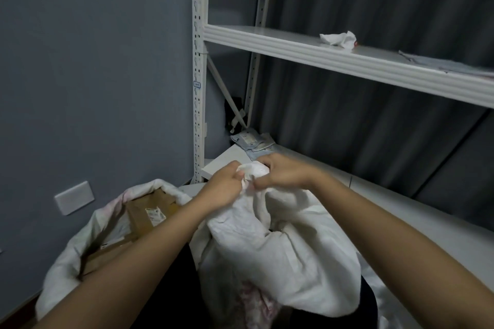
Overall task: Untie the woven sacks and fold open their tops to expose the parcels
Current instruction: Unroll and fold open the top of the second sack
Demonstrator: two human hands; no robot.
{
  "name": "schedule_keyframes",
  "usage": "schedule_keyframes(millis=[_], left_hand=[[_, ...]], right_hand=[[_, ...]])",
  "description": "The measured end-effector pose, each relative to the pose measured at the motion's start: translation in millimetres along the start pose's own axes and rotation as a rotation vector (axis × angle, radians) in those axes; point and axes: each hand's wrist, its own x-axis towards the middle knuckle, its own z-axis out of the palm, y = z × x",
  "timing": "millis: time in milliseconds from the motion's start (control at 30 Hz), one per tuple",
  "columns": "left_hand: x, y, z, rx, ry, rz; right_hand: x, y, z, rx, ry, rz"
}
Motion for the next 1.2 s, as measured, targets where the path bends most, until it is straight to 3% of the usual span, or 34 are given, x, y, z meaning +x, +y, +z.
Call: schedule_keyframes(millis=[133,200,267,333,400,467,567,667,733,833,900,967,1033,1133,1200], left_hand=[[0.9,-2.1,-13.6,-0.216,-0.035,-0.192],[-2.3,-2.2,-16.0,0.005,-0.051,-0.124],[-4.6,-2.3,-11.6,0.275,0.031,0.004],[-8.0,2.0,-4.6,0.295,0.053,0.140],[-5.4,-0.4,-5.1,0.139,-0.024,0.161],[-0.9,-4.6,-15.3,-0.009,-0.123,0.041],[1.6,-6.0,-16.7,0.099,-0.164,0.020],[-2.6,7.9,-5.8,0.180,-0.190,0.135],[-1.8,10.4,-13.7,0.107,-0.243,0.099],[0.9,-1.0,-28.9,-0.056,-0.280,-0.075],[1.4,-1.3,-25.0,0.145,-0.263,-0.063],[-0.7,7.4,-11.8,0.237,-0.217,0.023],[-2.2,13.5,-10.9,0.153,-0.203,0.018],[-0.9,7.0,-26.5,0.046,-0.212,-0.128],[-0.4,7.6,-30.9,0.174,-0.265,-0.098]], right_hand=[[-6.4,6.5,-2.1,-0.235,0.091,0.004],[-8.6,5.3,3.2,-0.132,0.069,0.068],[-9.7,4.0,11.0,0.020,0.016,0.166],[-10.2,3.4,14.0,0.155,-0.004,0.172],[-11.9,5.2,9.0,0.196,0.010,0.094],[-13.3,8.0,1.2,0.004,0.036,0.041],[-10.4,13.5,4.2,-0.236,0.096,0.031],[-7.7,10.0,19.0,-0.023,0.109,-0.031],[-10.1,8.1,15.5,0.134,0.097,-0.058],[-12.2,15.5,3.6,-0.003,0.050,-0.045],[-12.5,16.4,7.0,-0.081,0.083,-0.028],[-13.7,11.9,17.2,0.083,0.020,-0.030],[-17.0,4.5,14.3,0.188,-0.119,-0.003],[-16.6,10.6,-5.8,-0.136,-0.112,0.020],[-16.2,15.5,-5.5,-0.198,-0.026,0.060]])
